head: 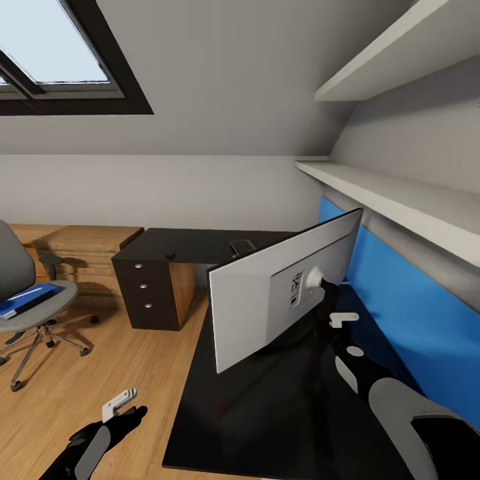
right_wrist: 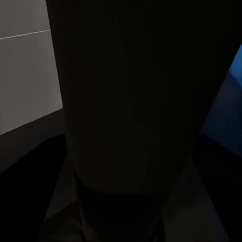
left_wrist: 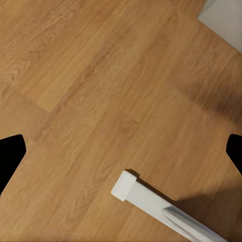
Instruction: In the bedroom, organize the workspace by keeping the computer under the desk, ensuring the monitor is on the desk, placing the keyboard on the desk next to the monitor, placing the mouse on the desk next to the keyboard, moving the folder from the swivel chair onto the desk next to the mouse, stacking the notebook on top of the folder with the pen on top of the notebook, and positioning the swivel chair next to the desk.
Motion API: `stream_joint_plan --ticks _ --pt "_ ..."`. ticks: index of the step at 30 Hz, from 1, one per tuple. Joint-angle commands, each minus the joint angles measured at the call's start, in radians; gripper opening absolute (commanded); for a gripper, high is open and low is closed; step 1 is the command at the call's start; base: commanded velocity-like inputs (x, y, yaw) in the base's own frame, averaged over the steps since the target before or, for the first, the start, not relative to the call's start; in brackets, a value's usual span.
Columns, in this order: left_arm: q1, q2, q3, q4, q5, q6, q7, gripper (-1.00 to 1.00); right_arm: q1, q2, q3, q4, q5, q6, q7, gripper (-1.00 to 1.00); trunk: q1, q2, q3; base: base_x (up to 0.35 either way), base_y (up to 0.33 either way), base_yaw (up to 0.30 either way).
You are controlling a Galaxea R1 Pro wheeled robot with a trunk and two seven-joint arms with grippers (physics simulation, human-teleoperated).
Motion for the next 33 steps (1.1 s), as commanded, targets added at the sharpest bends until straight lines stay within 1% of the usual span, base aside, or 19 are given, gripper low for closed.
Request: stream_joint_plan --ticks 1,19,27,28,29,30,33 --pt "0.0 0.0 0.0 -0.003 0.011 0.006 0.006 1.0 -0.001 -0.001 0.008 0.001 -0.009 -0.004 -0.004 -1.0 0.0 -0.001 -0.001 0.0 0.0 0.0" --pt "0.0 0.001 0.002 -0.002 0.013 0.007 0.007 1.0 -0.001 -0.002 0.008 0.0 -0.01 -0.004 -0.004 -1.0 0.0 -0.001 -0.001 0.0 0.0 -0.001" --pt "0.0 0.002 0.006 -0.001 0.014 0.007 0.008 1.0 -0.001 -0.002 0.008 0.0 -0.01 -0.004 -0.004 -1.0 0.0 -0.001 0.004 0.0 0.0 -0.121" --pt "0.0 0.003 0.006 0.0 0.014 0.007 0.008 1.0 -0.001 -0.002 0.008 0.0 -0.01 -0.004 -0.004 -1.0 0.0 -0.001 0.005 0.0 0.0 -0.047" --pt "0.0 0.011 0.006 0.0 0.014 0.007 0.008 1.0 -0.001 -0.002 0.008 0.0 -0.01 -0.004 -0.004 -1.0 0.0 -0.001 0.005 0.0 0.0 -0.019" --pt "0.0 0.014 0.006 0.0 0.015 0.007 0.008 1.0 -0.001 -0.002 0.008 0.0 -0.01 -0.004 -0.004 -1.0 0.0 -0.001 0.005 0.0 0.0 -0.012" --pt "0.0 0.019 0.006 0.0 0.016 0.007 0.007 1.0 -0.001 -0.002 0.008 0.001 -0.009 -0.004 -0.004 -1.0 0.0 -0.001 0.005 0.0 0.0 -0.005"
